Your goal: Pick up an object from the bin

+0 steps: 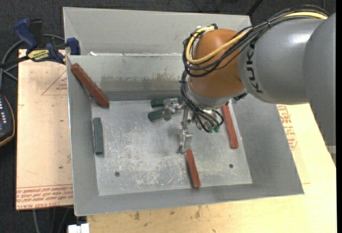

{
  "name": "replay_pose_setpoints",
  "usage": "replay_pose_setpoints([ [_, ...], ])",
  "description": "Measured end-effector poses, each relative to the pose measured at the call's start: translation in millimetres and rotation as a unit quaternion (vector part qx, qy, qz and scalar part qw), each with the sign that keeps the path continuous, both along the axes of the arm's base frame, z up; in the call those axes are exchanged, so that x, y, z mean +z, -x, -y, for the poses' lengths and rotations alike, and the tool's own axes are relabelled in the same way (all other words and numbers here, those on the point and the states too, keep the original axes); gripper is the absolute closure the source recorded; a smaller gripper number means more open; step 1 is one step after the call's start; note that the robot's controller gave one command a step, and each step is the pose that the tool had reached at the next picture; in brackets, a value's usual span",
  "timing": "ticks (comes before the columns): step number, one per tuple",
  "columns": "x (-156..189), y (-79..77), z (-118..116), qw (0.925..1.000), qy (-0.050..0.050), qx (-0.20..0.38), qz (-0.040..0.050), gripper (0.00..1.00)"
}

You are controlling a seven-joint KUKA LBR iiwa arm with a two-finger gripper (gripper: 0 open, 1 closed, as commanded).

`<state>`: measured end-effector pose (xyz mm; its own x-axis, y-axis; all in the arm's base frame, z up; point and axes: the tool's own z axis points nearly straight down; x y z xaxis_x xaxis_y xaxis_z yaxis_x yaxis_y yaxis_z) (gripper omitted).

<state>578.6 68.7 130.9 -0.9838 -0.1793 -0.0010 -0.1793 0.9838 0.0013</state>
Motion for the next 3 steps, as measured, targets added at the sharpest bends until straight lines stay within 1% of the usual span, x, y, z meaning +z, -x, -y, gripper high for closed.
replay_pose_setpoints([
  [1, -62.9, -58.1, -0.6, 0.9995, -0.001, -0.031, 0.0032, 0.0],
  [2, -57.6, -58.2, -0.2, 0.9995, -0.001, -0.032, 0.0039, 1.0],
  [3, 77.6, -38.0, 9.4, 1.0, 0.0, 0.001, 0.0052, 1.0],
])
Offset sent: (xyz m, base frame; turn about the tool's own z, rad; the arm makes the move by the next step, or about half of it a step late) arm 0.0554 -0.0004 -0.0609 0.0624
